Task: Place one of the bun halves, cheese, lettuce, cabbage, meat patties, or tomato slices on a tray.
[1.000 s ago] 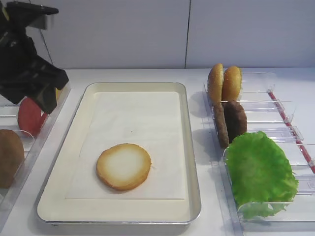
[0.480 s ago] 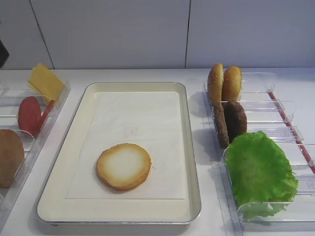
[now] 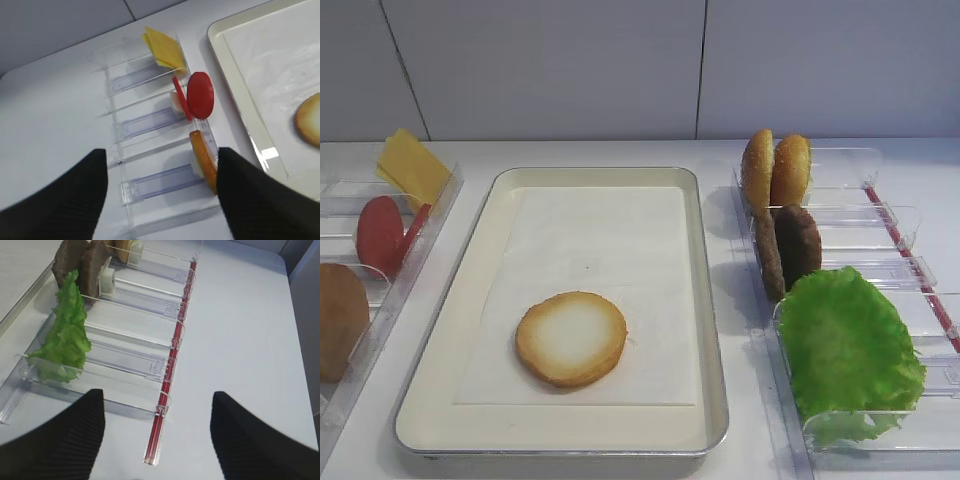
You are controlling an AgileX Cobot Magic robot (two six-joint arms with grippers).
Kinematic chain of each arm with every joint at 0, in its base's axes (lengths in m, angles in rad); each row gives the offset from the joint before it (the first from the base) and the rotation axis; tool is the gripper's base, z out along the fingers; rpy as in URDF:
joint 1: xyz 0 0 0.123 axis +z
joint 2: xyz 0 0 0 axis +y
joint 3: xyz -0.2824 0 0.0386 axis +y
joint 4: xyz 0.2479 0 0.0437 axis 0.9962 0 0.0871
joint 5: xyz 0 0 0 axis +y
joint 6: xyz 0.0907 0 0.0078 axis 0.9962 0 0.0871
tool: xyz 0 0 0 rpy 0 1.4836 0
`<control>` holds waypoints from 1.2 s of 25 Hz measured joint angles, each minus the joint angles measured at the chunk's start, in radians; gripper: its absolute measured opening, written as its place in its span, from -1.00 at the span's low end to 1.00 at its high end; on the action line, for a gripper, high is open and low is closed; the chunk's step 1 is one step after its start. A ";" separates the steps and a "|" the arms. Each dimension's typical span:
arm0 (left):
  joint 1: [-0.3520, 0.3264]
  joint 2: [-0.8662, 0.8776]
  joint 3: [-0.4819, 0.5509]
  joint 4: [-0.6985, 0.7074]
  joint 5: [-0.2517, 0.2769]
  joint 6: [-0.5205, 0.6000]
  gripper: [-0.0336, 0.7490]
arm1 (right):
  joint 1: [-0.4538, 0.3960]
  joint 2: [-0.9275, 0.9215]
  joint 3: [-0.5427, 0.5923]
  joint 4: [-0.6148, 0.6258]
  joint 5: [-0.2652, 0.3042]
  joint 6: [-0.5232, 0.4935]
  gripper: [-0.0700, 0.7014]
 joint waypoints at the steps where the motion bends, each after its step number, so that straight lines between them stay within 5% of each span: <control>1: 0.000 -0.028 0.028 0.006 0.000 0.000 0.30 | 0.000 0.000 0.000 0.000 0.000 0.000 0.46; 11: 0.000 -0.356 0.347 -0.078 0.004 0.006 0.30 | 0.000 0.000 0.000 0.000 0.000 0.000 0.46; 23: 0.000 -0.770 0.581 -0.283 -0.011 0.106 0.30 | 0.000 0.000 0.000 0.000 0.000 0.000 0.46; 30: 0.000 -0.842 0.691 -0.350 -0.018 0.134 0.30 | 0.000 0.000 0.000 0.000 0.000 0.000 0.46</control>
